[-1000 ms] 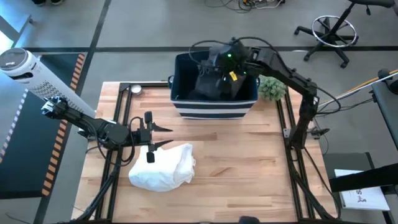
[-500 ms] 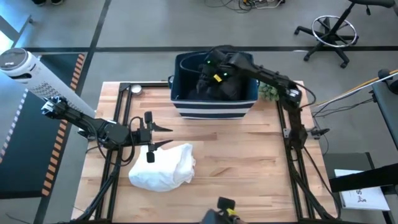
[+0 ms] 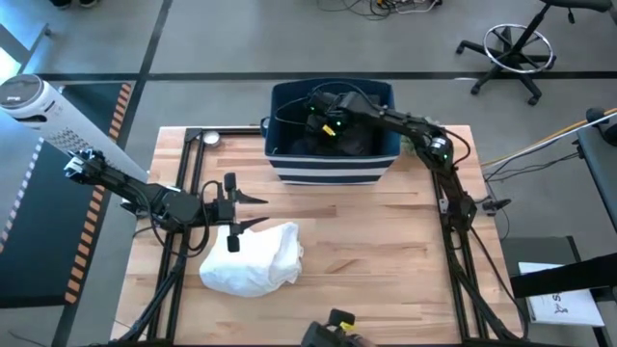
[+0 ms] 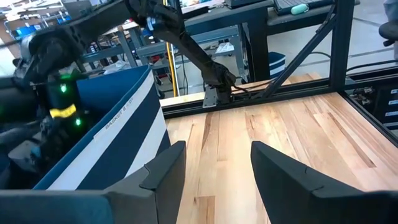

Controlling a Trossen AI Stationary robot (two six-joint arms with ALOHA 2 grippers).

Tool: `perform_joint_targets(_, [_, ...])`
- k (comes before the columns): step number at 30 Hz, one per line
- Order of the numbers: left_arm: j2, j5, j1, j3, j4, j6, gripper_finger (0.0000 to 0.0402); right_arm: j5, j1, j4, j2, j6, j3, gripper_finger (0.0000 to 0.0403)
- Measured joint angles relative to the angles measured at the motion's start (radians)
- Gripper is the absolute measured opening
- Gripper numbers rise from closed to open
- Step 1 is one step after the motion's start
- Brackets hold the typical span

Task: Sort clothes
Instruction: Put the gray shorts into the blue bin

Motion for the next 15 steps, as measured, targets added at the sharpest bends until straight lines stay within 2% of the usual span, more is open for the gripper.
perform_joint_targets(10, [0.0,0.0,0.0,0.0,-0.005,-0.004,0.017,-0.007,0.019,0.018,-0.218,-0.007,0.021,0.0163])
perform_joint_targets(12, [0.0,0.0,0.0,0.0,-0.005,-0.004,0.0166,0.0,0.015,0.019,-0.263,-0.036,0.021,0.0164])
perform_joint_targets(15, [0.0,0.0,0.0,0.0,-0.006,-0.004,0.0161,0.042,-0.005,0.04,-0.304,-0.071,0.019,0.0135])
